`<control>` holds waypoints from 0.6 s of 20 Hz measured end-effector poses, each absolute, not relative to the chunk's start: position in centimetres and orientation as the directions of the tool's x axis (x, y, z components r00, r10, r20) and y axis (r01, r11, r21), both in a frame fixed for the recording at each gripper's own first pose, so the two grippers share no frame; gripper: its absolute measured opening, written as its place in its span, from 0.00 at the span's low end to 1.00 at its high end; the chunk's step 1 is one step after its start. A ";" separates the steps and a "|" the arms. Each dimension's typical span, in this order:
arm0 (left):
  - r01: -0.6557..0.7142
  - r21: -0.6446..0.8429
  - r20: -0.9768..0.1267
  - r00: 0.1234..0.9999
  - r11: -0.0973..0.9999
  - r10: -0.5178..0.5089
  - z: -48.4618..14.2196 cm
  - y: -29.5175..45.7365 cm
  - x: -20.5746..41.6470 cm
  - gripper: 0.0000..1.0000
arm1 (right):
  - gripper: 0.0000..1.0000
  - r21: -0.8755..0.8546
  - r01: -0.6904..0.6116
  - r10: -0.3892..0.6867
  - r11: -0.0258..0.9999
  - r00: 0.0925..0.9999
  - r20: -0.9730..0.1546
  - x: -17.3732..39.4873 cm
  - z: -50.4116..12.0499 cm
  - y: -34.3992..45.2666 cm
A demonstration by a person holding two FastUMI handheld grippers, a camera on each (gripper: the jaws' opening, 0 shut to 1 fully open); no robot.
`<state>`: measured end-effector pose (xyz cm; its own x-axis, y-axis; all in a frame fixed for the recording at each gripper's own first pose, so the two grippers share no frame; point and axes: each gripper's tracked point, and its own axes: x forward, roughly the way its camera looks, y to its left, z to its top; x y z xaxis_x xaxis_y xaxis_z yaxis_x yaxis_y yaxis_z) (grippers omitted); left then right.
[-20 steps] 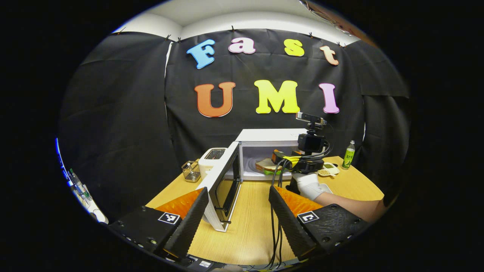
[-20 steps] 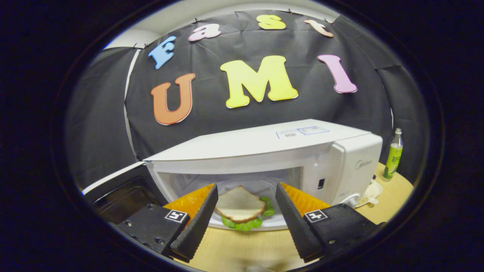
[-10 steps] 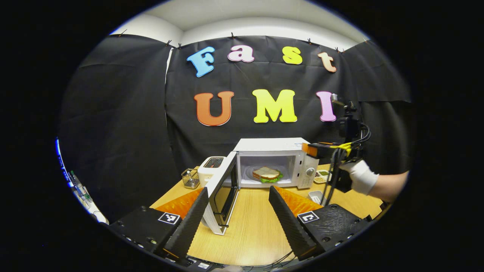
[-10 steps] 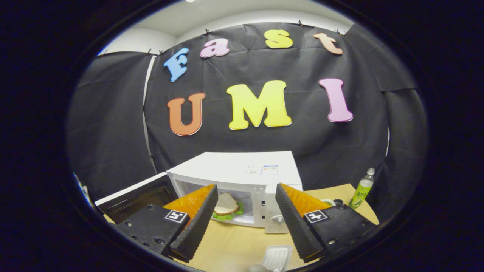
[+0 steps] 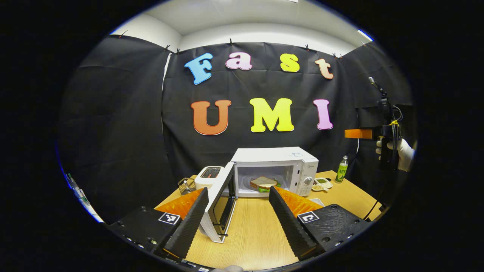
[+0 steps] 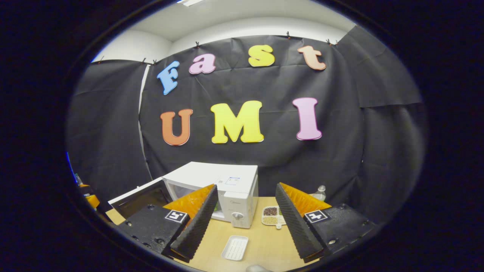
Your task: Open the microwave oven with the left hand, put the food in, and close the microwave oven.
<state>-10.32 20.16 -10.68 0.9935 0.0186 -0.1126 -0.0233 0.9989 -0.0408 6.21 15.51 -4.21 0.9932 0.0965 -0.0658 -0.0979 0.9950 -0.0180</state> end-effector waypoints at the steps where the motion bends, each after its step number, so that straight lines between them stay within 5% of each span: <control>1: -0.018 -0.041 -0.108 0.994 0.999 0.014 -10.5 20.2 -10.2 0.96 | 0.98 -0.028 -0.073 0.071 0.997 0.996 -0.057 5.4 -3.8 14.2; 10: -0.060 -0.024 -0.111 0.992 0.998 0.057 -11.2 23.2 -9.0 0.96 | 0.98 -0.066 0.021 -0.025 0.998 0.997 -0.070 -0.7 -5.2 8.4; 11: -0.059 -0.026 -0.114 0.992 0.998 0.056 -11.3 23.3 -8.9 0.89 | 0.98 -0.062 0.028 -0.032 0.998 0.997 -0.070 -1.0 -5.2 8.1; 12: -0.064 -0.033 -0.114 0.992 0.997 0.060 -11.5 23.6 -8.8 0.95 | 0.98 -0.059 0.032 -0.037 0.998 0.997 -0.072 -1.3 -5.3 8.0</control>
<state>-8.78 23.62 -11.49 0.9917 0.0597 -0.1136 -0.0638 0.9974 -0.0329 -1.28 7.96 -5.27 0.9968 -0.0366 -0.0717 0.0323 0.9977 -0.0591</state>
